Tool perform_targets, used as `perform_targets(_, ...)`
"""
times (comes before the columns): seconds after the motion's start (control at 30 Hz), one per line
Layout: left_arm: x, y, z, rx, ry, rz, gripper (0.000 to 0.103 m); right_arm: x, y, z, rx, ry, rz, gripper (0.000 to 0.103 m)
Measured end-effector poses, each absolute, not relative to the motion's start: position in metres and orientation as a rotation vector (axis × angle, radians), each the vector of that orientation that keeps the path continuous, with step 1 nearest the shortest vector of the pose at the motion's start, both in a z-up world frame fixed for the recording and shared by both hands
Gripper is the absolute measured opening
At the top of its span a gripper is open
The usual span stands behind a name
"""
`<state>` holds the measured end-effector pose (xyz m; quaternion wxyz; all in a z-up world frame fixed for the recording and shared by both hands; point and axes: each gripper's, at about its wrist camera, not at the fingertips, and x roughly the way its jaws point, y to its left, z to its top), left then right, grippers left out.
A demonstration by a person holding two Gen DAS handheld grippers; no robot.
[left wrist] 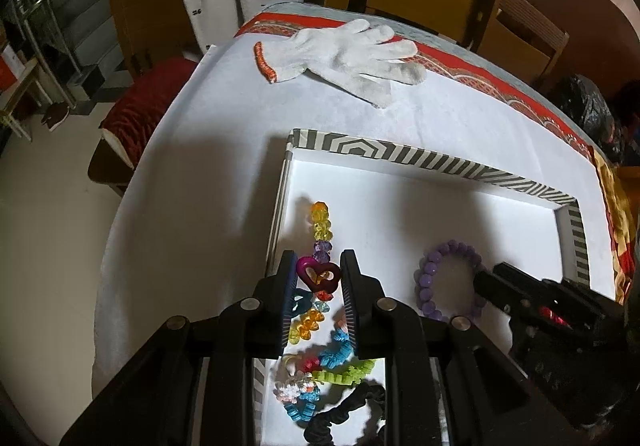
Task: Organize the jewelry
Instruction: 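Withdraw both tools from the tray toward the leopard bow and black clip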
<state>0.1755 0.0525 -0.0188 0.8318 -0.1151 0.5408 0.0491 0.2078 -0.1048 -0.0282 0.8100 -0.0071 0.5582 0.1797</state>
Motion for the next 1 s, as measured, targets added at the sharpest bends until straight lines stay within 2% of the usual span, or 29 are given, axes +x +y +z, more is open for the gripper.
perform_targets(0.07, 0.175, 0.053, -0.018, -0.249, 1.147, 0.105, 0.032, 0.204, -0.107, -0.024, 0.002, 1.188, 0.391, 0.028)
perform_targets(0.1, 0.174, 0.053, -0.017, -0.248, 1.144, 0.109, 0.038, 0.203, -0.109, -0.021, 0.007, 1.184, 0.391, 0.029)
perform_targets(0.2, 0.168, 0.052, -0.009, -0.249, 1.131, 0.098, 0.044, 0.195, -0.114, -0.010, 0.020, 1.163, 0.400, 0.038)
perform_targets(0.23, 0.167, 0.052, -0.007, -0.246, 1.126, 0.097, 0.046, 0.191, -0.116, -0.005, 0.021, 1.154, 0.404, 0.044)
perform_targets(0.27, 0.164, 0.051, -0.004, -0.243, 1.118, 0.097, 0.046, 0.187, -0.118, -0.001, 0.022, 1.147, 0.405, 0.048)
perform_targets(0.5, 0.135, 0.043, 0.022, -0.205, 1.049, 0.130, 0.046, 0.157, -0.139, 0.027, 0.063, 1.098, 0.412, 0.049)
perform_targets(0.67, 0.104, 0.034, 0.037, -0.178, 1.011, 0.170, 0.046, 0.122, -0.157, 0.049, 0.085, 1.065, 0.421, 0.059)
perform_targets(1.0, 0.038, -0.001, 0.041, -0.113, 1.024, 0.195, 0.046, 0.047, -0.187, 0.064, 0.055, 1.027, 0.416, 0.059)
